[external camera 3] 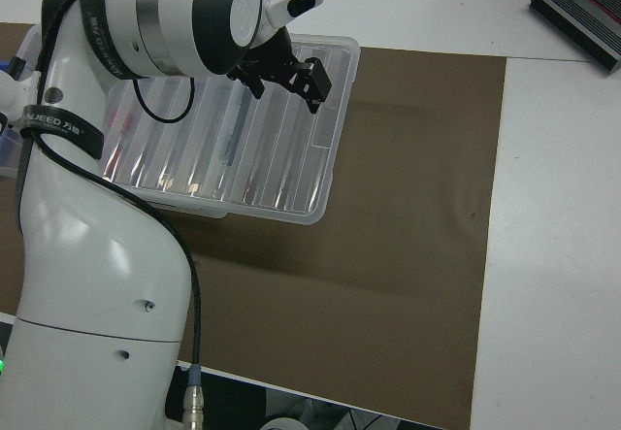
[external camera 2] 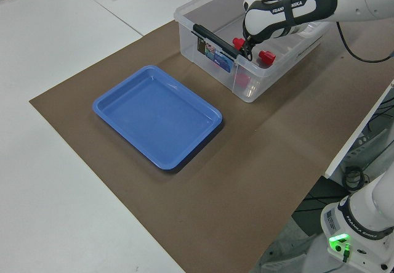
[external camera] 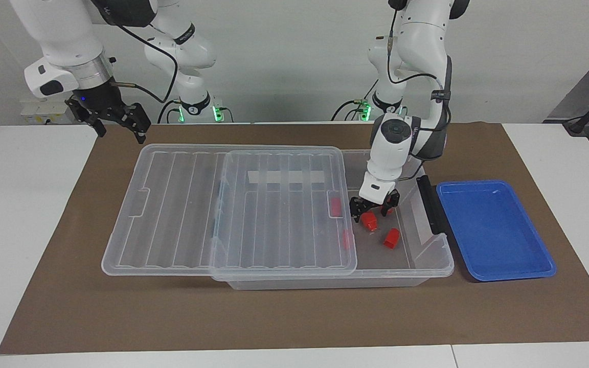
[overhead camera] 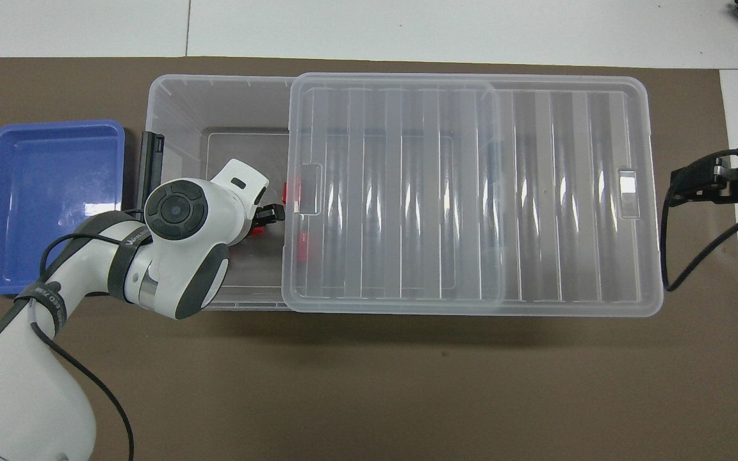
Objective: Place red block in blue tray from box
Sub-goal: 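Grasp a red block inside the open box with the left gripper, then carry the red block to the tray while the right gripper reaches the lid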
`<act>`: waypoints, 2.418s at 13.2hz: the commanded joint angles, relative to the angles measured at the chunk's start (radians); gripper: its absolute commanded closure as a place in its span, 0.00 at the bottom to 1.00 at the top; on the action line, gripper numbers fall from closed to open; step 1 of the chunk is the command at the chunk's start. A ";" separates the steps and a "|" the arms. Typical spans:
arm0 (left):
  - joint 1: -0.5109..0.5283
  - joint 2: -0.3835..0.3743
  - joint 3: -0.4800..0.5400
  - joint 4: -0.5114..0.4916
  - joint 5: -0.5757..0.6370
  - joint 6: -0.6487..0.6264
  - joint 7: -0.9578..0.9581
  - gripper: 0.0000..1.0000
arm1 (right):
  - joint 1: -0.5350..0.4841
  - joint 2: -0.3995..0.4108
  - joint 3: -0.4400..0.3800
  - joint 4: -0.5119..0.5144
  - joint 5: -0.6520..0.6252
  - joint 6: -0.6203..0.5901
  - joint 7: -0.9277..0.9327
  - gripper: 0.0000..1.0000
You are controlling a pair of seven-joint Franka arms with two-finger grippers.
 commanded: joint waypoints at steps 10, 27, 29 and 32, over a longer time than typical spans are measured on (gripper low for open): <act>-0.005 0.026 0.005 0.005 0.020 0.026 -0.002 0.73 | -0.003 -0.012 0.006 0.008 0.045 -0.010 -0.063 0.00; 0.219 -0.066 0.003 0.555 -0.121 -0.813 0.280 0.90 | -0.078 -0.094 0.002 -0.268 0.037 0.278 -0.074 1.00; 0.288 -0.123 0.017 0.546 -0.126 -0.830 0.437 0.90 | -0.098 -0.092 0.002 -0.309 0.037 0.346 -0.115 1.00; 0.404 -0.143 0.014 0.543 -0.127 -0.844 0.610 0.90 | -0.152 -0.065 0.002 -0.372 0.037 0.449 -0.190 1.00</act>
